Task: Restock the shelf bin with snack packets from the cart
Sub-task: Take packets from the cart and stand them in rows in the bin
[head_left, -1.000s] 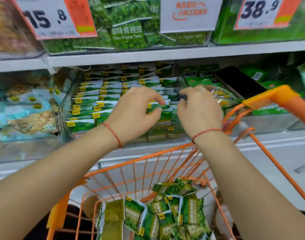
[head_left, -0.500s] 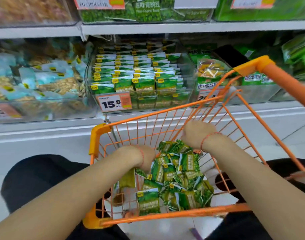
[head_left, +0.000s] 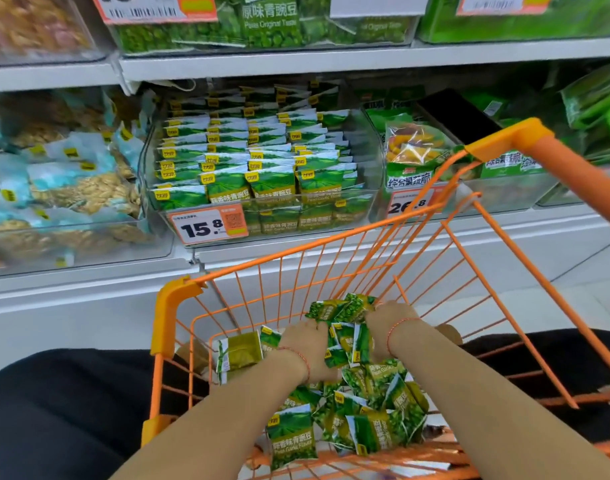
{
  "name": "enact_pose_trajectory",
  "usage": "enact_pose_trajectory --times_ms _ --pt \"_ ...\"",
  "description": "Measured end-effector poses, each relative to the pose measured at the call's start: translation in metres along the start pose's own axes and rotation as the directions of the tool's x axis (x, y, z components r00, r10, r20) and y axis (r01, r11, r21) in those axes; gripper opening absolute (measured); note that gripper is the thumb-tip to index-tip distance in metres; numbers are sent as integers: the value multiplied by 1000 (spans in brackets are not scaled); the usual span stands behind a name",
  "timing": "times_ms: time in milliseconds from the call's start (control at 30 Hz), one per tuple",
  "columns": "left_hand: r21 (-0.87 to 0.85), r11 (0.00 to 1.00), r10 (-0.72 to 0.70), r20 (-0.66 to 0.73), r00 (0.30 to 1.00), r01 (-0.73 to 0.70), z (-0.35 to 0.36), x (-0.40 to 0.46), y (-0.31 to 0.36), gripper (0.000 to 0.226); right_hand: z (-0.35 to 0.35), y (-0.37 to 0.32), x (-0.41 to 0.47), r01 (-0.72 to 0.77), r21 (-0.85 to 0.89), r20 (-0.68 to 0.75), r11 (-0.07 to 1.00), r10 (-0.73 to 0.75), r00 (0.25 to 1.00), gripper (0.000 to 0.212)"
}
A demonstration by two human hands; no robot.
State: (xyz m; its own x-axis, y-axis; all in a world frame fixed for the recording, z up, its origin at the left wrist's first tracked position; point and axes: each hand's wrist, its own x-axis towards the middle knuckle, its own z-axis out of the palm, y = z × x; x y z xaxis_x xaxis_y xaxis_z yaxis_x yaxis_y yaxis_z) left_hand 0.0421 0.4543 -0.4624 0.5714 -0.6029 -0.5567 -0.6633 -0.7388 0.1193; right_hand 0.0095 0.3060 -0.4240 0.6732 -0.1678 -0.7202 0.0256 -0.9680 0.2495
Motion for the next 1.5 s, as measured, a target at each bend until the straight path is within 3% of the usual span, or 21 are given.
enact_pose_trajectory --times_ms 100,267,400,600,733,833,900,933,1000,1100,1133,1200,1267,1333,1400,1500 --pt "-84 996 -4 28 1000 6 -2 1 3 87 3 -8 2 -3 -53 44 999 6 999 47" --pt "-208 978 0 81 997 16 -7 -7 0 74 5 -5 -2 9 109 -54 994 -3 999 47" --pt "-289 957 -2 -55 998 -14 -27 -14 -9 35 -8 1 -10 54 368 -86 928 -24 996 40" --pt "-401 915 -18 -164 986 -50 -55 -41 -29 25 -35 12 -28 45 615 -116 787 34 993 24" --pt "-662 738 -46 -245 968 -132 -76 -56 -46 18 -47 12 -41 72 863 -87 499 7 996 9" --pt "-649 711 30 -356 934 -270 -94 -63 -47 12 -48 7 -55 69 987 -62 147 -52 997 49" --pt "-669 675 18 -407 913 -311 -101 -63 -44 11 -49 4 -67 72 993 -89 -97 -179 980 59" --pt "-678 666 -8 -423 906 -311 -102 -61 -41 10 -49 4 -71 89 987 -119 -131 -241 963 64" --pt "-716 638 -69 -420 905 -284 -100 -55 -36 6 -46 5 -75 146 988 -152 -42 -298 942 70" --pt "-771 612 -142 -328 934 -177 -87 -46 -31 7 -40 6 -65 154 977 -124 149 -194 973 59" --pt "-716 689 -142 -289 947 -115 -81 -41 -32 14 -37 7 -61 126 969 -95 215 -145 985 67" --pt "-445 895 -87 -115 990 27 -64 -38 -34 20 -31 9 -55 59 921 -36 386 -67 997 81" --pt "-182 978 -84 109 990 103 -43 -39 -34 24 -23 10 -47 20 853 -8 522 -26 1000 83" --pt "-33 991 -119 200 973 128 -26 -41 -33 27 -20 11 -43 3 839 2 544 -8 1000 79" --pt "43 993 -120 197 973 114 -18 -42 -31 31 -20 12 -43 2 872 -2 490 -2 1000 74" --pt "-63 996 -44 201 979 58 -26 -43 -25 24 -23 15 -47 5 910 -10 415 10 1000 66"
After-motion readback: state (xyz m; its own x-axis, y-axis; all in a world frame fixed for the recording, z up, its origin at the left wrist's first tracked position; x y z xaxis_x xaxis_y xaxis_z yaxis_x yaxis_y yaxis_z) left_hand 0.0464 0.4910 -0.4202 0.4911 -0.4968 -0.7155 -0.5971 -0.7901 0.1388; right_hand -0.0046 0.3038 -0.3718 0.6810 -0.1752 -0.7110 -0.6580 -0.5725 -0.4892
